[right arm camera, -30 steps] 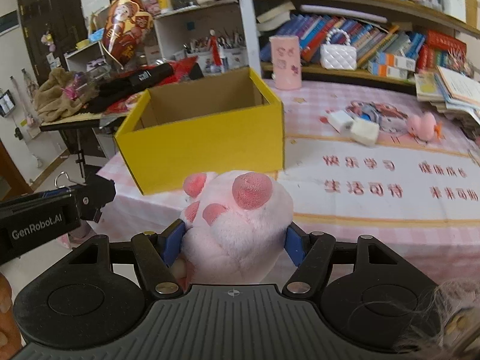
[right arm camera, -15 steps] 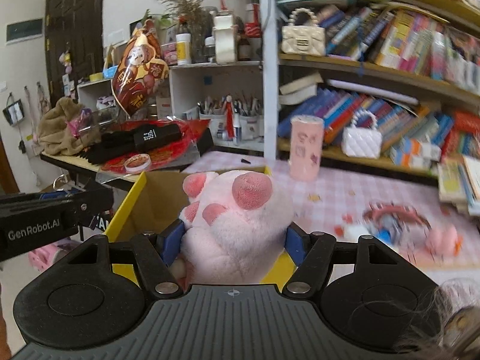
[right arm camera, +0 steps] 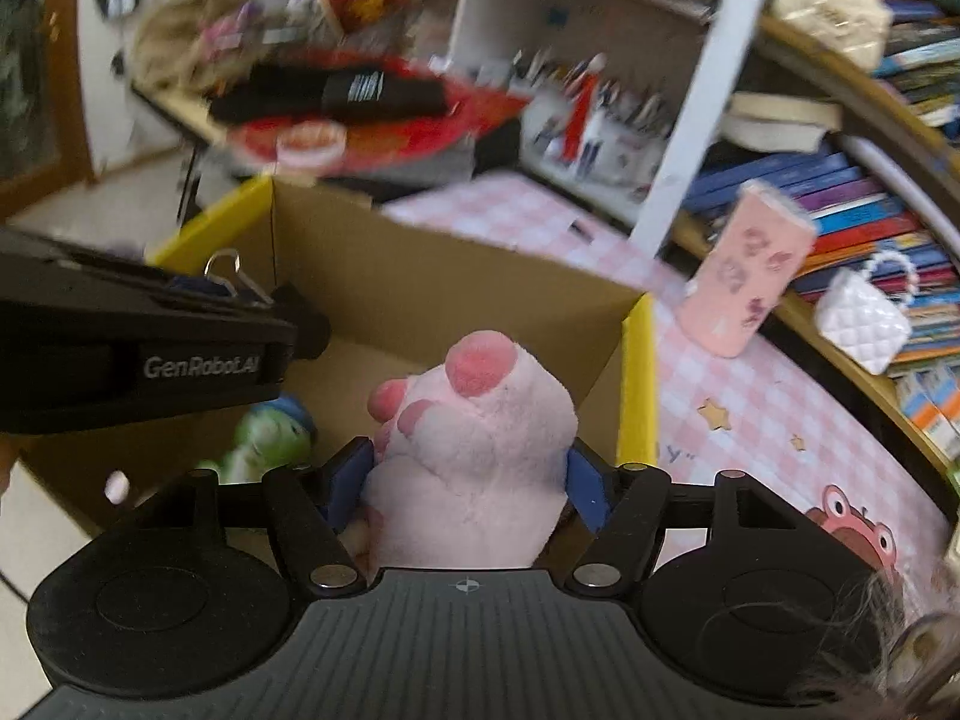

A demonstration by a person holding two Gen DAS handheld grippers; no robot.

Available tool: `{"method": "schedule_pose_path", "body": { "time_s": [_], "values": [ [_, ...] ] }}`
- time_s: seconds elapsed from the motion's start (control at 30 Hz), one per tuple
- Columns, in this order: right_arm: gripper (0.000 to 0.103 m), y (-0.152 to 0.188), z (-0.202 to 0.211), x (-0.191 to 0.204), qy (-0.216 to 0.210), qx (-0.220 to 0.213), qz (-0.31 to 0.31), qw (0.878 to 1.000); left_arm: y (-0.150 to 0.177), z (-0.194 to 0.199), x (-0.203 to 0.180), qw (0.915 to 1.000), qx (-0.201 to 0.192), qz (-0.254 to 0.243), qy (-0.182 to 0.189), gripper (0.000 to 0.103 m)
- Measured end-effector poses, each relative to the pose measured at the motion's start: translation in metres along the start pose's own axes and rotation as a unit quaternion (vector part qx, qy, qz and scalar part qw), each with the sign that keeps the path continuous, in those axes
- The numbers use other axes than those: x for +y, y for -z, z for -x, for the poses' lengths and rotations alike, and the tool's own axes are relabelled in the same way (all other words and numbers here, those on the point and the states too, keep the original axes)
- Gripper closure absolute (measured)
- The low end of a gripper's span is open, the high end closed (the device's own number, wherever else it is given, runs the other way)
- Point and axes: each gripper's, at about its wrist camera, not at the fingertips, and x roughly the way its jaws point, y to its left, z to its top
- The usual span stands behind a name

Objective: Organize objects
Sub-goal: 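Open the left tool releasing the clip while the right tool drops the pig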

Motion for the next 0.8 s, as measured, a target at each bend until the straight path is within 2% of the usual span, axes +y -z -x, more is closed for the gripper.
{"method": "schedule_pose_path", "body": {
  "time_s": [0.13,0.33,0.37,0.4,0.43,0.5,0.67,0.8],
  "values": [
    [0.037,0.001,-0.008,-0.002,-0.008,0.018,0.011,1.000,0.000,-0.008,-0.005,0.9998,0.017,-0.011,-0.003,0.078],
    [0.034,0.004,-0.010,-0.004,-0.014,0.018,-0.007,1.000,0.002,-0.014,-0.009,0.9993,0.029,-0.023,0.001,0.077],
    [0.034,0.004,-0.007,-0.004,-0.013,0.011,-0.012,1.000,0.004,-0.012,-0.007,0.9994,0.026,-0.020,0.009,0.076],
    [0.030,0.003,-0.005,-0.004,-0.011,0.005,-0.015,1.000,0.003,-0.010,-0.006,0.9995,0.022,-0.014,0.014,0.071],
    [0.028,0.003,0.000,-0.004,-0.008,-0.003,-0.017,1.000,0.003,-0.004,-0.003,0.9996,0.013,-0.005,0.023,0.056],
    [0.026,0.001,0.014,-0.003,-0.003,-0.025,-0.024,0.999,0.001,0.010,-0.001,0.9993,-0.011,0.010,0.034,0.040],
    [0.026,0.002,0.062,-0.001,0.021,-0.091,-0.055,0.994,-0.002,0.069,-0.004,0.9950,-0.090,-0.015,0.042,0.038],
    [0.026,0.011,0.101,0.004,0.043,-0.136,-0.088,0.986,0.002,0.116,-0.006,0.9890,-0.138,-0.030,0.043,0.029]
  ]
}}
